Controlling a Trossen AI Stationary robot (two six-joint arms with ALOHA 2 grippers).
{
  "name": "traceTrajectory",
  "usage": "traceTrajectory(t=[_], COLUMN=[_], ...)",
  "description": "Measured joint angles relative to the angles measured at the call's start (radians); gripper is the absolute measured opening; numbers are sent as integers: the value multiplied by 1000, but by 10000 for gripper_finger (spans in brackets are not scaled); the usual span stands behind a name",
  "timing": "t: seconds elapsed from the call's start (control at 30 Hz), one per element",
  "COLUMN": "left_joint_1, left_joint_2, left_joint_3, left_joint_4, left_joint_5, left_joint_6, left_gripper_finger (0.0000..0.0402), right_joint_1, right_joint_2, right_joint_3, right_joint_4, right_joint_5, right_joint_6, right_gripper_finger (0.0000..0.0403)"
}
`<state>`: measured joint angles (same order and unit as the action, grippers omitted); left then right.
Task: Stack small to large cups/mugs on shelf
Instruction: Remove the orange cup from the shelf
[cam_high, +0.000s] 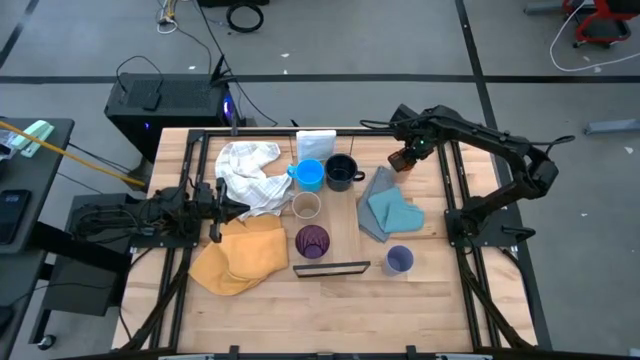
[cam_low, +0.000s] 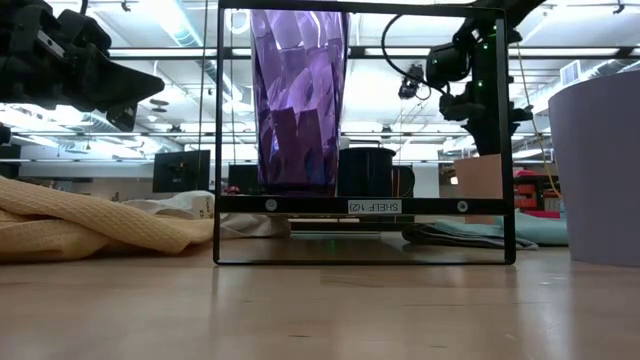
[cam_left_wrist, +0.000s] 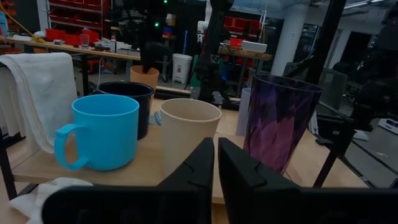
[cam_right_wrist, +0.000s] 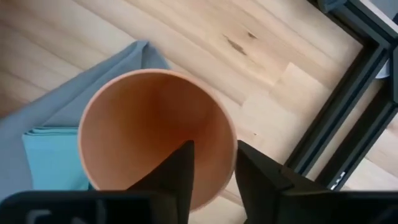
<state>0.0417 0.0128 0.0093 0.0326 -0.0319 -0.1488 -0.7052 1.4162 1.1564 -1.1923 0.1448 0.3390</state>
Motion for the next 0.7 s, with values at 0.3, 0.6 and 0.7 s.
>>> traceTrajectory(t=[0.3, 0.6, 0.7], left_joint_1=[0, 0, 0], left_joint_2=[0, 0, 0], left_joint_3=[0, 0, 0], left_joint_4=[0, 0, 0], left_joint_5=[0, 0, 0], left_joint_6=[-23, -23, -23], left_gripper_finger=[30, 33, 28], right_joint_1=[-1, -18, -37], right_joint_2=[-19, -21, -21], right_joint_3=[0, 1, 1], right_joint_4=[-9, -16, -15], right_joint_5=[4, 13, 19], right_joint_6=[1, -33, -53], right_gripper_finger=[133, 135, 135])
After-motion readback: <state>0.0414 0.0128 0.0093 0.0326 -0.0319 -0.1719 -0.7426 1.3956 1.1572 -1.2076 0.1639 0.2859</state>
